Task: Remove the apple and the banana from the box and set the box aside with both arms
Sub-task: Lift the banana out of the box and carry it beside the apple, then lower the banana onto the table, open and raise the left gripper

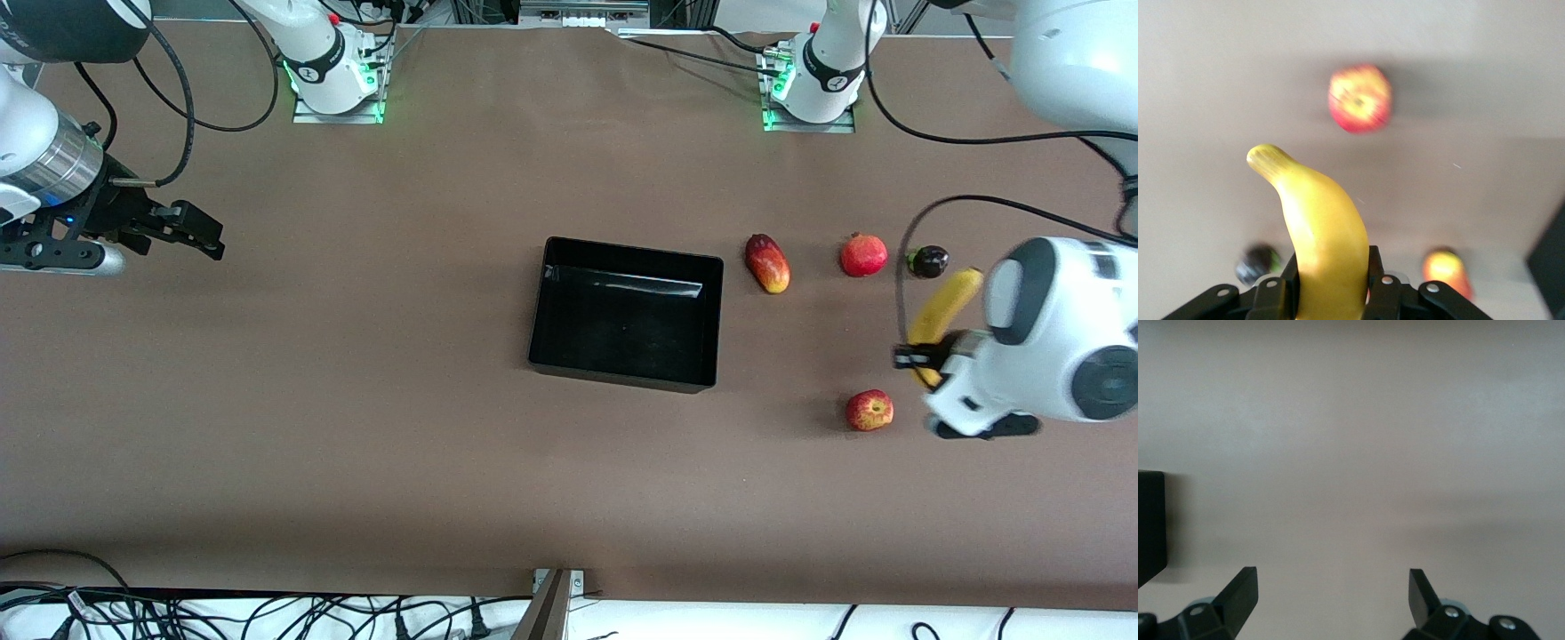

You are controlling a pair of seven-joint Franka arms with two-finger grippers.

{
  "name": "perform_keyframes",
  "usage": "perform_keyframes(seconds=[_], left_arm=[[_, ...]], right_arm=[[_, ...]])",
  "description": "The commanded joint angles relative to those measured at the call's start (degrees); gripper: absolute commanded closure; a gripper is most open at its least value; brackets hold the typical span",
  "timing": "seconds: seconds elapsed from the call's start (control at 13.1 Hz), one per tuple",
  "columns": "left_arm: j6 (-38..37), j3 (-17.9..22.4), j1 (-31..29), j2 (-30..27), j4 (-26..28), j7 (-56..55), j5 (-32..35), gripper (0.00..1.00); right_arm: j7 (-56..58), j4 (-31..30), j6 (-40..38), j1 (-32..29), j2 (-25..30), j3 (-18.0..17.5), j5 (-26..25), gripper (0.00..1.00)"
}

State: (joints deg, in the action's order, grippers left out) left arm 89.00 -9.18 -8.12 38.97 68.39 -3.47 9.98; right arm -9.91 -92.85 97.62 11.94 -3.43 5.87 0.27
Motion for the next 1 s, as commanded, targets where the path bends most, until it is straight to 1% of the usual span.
perform_keyframes(seconds=[0.0, 0.08, 0.15, 0.31, 0.54, 0.84, 0.92], left_arm=[[10.17, 3.97, -1.98, 3.21, 0.25, 10.83, -1.45, 1.0], [14.14, 4.78, -3.2, 4.53, 1.56, 11.46, -4.07, 1.0], [17.23, 4.87, -3.83, 6.11, 1.74, 11.82, -5.66, 1.0], [23.03, 5.22, -4.62, 8.66, 2.7, 11.82, -5.76, 1.0], [34.54, 5.23, -5.5, 10.16, 7.18, 11.3, -5.85, 1.0], [41.67, 5.23, -5.77, 12.62, 8.59, 9.11, -5.94, 1.0], [44.39, 5.23, -5.77, 12.63, 9.82, 8.05, -5.94, 0.98]], right_arm=[[-0.2, 0.57, -0.24, -0.25, 0.09, -0.24, 0.61, 0.0], [-0.2, 0.57, -0.24, -0.25, 0.09, -0.24, 0.61, 0.0], [-0.2, 0.57, -0.24, -0.25, 0.09, -0.24, 0.61, 0.0], [-0.2, 0.57, -0.15, -0.25, 0.09, -0.24, 0.61, 0.0], [-0.2, 0.57, -0.24, -0.25, 0.09, -0.24, 0.61, 0.0], [-0.2, 0.57, -0.24, -0.25, 0.09, -0.24, 0.61, 0.0], [-0.2, 0.57, -0.24, -0.25, 0.09, -0.24, 0.61, 0.0]])
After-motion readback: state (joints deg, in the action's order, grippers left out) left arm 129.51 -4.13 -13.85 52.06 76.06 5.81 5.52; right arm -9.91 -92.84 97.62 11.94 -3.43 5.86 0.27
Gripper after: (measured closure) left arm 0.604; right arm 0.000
